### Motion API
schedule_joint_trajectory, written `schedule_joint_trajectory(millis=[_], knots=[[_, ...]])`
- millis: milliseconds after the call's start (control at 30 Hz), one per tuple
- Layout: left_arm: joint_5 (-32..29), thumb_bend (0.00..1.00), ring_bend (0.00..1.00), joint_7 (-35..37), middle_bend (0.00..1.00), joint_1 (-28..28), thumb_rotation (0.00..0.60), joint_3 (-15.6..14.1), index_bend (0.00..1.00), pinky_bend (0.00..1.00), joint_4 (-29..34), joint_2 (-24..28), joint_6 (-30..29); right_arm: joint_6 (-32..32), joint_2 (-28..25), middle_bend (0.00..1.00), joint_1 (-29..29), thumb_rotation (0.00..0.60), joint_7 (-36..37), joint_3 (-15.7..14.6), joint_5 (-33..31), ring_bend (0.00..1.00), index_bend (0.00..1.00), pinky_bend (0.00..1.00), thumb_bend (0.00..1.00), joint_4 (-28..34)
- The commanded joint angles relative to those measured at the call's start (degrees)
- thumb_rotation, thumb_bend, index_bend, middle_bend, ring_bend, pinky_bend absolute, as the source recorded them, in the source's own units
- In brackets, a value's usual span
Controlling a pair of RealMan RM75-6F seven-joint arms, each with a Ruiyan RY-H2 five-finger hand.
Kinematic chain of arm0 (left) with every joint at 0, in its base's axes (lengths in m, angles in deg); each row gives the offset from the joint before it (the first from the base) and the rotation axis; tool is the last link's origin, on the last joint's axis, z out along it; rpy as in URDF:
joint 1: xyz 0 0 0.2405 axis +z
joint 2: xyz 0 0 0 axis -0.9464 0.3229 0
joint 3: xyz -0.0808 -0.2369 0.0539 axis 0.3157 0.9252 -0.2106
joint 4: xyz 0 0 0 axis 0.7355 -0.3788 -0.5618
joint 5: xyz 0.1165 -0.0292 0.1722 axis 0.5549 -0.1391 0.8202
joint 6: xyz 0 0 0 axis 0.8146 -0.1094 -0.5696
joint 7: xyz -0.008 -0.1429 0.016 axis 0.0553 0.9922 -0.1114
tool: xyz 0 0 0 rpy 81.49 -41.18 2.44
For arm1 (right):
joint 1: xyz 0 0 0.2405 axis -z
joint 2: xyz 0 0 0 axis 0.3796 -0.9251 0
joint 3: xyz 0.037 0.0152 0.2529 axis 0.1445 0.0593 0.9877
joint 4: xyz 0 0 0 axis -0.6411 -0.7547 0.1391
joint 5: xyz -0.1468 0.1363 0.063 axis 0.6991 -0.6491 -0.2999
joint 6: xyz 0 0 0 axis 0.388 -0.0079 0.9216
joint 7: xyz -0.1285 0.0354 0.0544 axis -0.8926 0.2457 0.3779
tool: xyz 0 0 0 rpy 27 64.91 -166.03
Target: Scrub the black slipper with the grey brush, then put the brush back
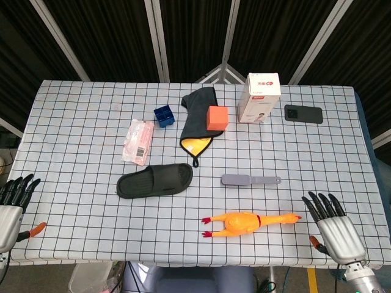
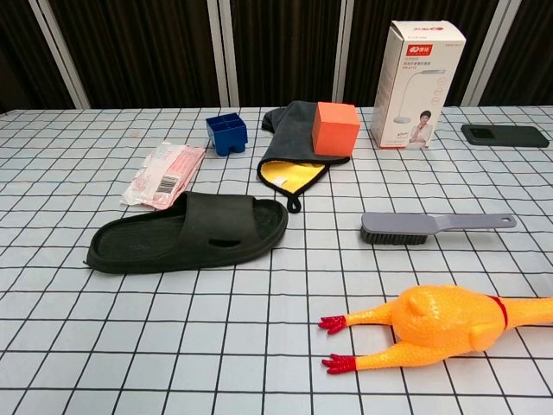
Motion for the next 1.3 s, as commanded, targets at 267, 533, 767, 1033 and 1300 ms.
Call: schedule_joint_trajectory(millis=[267,533,767,1033,1300], knots=[[-4.5,0.06,0.0,-3.3,0.0,-1.9,0.6,2.5,0.0,0.02,0.7,-0.9,2.3,-18.6,9.4,0.11,-14.5,0.6,-7.8,7.6,-15.4,0.0,0.06,0.0,0.32,-4.4],[-6.4,0.06,0.0,-4.9,0.0,-2.9,0.6,2.8,0.0,0.02,0.5,-1.5,4.2,-22.8,17.1,0.19,-21.5,0.6,-14.8,10.2,-22.9,0.03,0.15,0.0,0.32,-9.7],[-8.0,0.06,0.0,-5.1,0.0,-3.4,0.6,3.1,0.0,0.02,0.1,-1.7,5.2,-22.6,20.3,0.21,-25.7,0.6,-20.9,11.2,-26.3,0.06,0.19,0.0,0.32,-11.0],[-9.1,0.06,0.0,-4.9,0.0,-3.9,0.6,3.2,0.0,0.02,-0.2,-1.8,6.1,-22.1,23.5,0.26,-29.2,0.6,-23.5,11.9,-28.8,0.09,0.26,0.0,0.32,-13.9],[-10.4,0.06,0.0,-4.4,0.0,-4.5,0.6,3.5,0.0,0.02,-0.8,-1.9,7.0,-22.9,26.5,0.27,-32.3,0.6,-24.3,11.8,-31.2,0.09,0.28,0.0,0.32,-16.8]])
